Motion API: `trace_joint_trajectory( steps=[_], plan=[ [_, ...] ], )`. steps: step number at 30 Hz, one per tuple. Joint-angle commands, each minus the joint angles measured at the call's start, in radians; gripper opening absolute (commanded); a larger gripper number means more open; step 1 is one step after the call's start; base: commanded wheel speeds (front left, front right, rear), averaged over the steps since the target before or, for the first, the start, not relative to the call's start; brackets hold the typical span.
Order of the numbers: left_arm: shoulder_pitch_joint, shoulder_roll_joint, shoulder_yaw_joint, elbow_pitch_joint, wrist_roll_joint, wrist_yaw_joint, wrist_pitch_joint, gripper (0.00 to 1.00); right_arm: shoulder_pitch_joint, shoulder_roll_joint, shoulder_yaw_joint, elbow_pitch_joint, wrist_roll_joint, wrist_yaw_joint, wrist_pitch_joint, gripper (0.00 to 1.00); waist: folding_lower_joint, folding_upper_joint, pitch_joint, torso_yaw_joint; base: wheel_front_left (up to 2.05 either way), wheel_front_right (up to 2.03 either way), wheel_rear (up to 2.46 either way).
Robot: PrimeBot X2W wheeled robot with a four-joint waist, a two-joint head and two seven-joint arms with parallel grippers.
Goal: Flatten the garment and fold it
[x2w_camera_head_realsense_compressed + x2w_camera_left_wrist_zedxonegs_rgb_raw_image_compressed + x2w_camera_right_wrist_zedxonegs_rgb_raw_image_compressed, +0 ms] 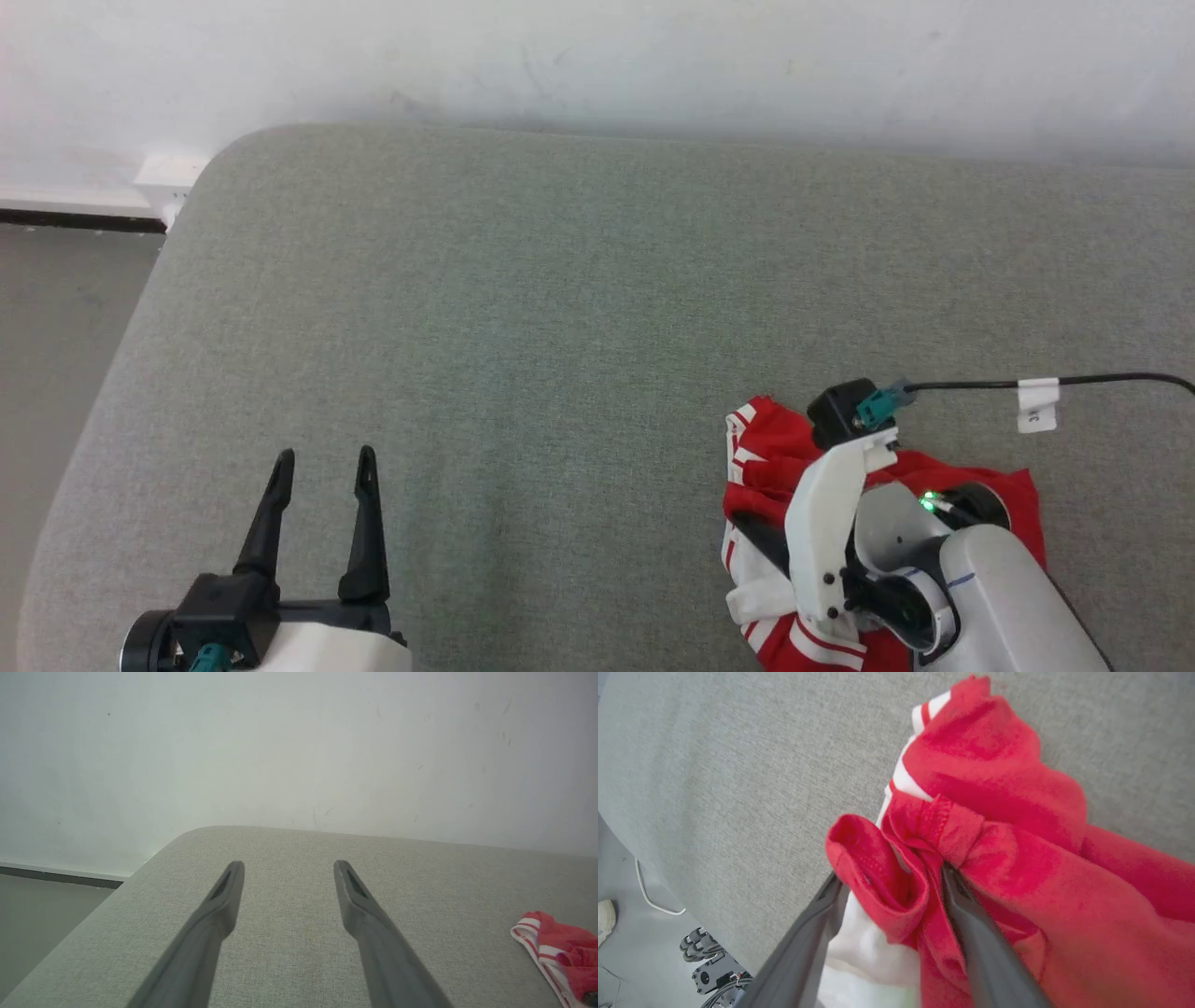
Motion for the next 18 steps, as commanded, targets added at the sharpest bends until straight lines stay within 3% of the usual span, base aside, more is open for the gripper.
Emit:
trace_joint_trajectory(
  steps=[1,7,13,18],
  plan=[
    [-0.005,-0.004,0.006,0.002,-0.008,-0.008,-0.005,1.0,-0.001,-0.005,0.004,-0.041,0.016,-0.002,0.002,1.0,0.0,0.0,-0.004,-0.012,0.0,0.0,0.0],
    [0.002,-0.008,0.011,-0.002,-0.007,-0.007,-0.005,1.0,0.059,-0.021,-0.063,-0.227,0.072,-0.002,0.021,1.0,0.0,0.0,-0.003,-0.04,0.0,0.0,0.0],
    [0.0,-0.009,0.021,-0.013,-0.002,-0.009,-0.005,1.0,0.172,-0.032,-0.272,-0.452,0.058,-0.002,-0.012,1.0,0.0,0.0,0.015,-0.071,0.0,0.0,0.0],
    [-0.01,-0.009,0.024,-0.016,0.004,-0.015,-0.005,1.0,0.276,-0.033,-0.414,-0.515,-0.035,-0.002,-0.094,1.0,0.0,0.0,0.028,-0.088,0.0,0.0,0.0]
  ],
)
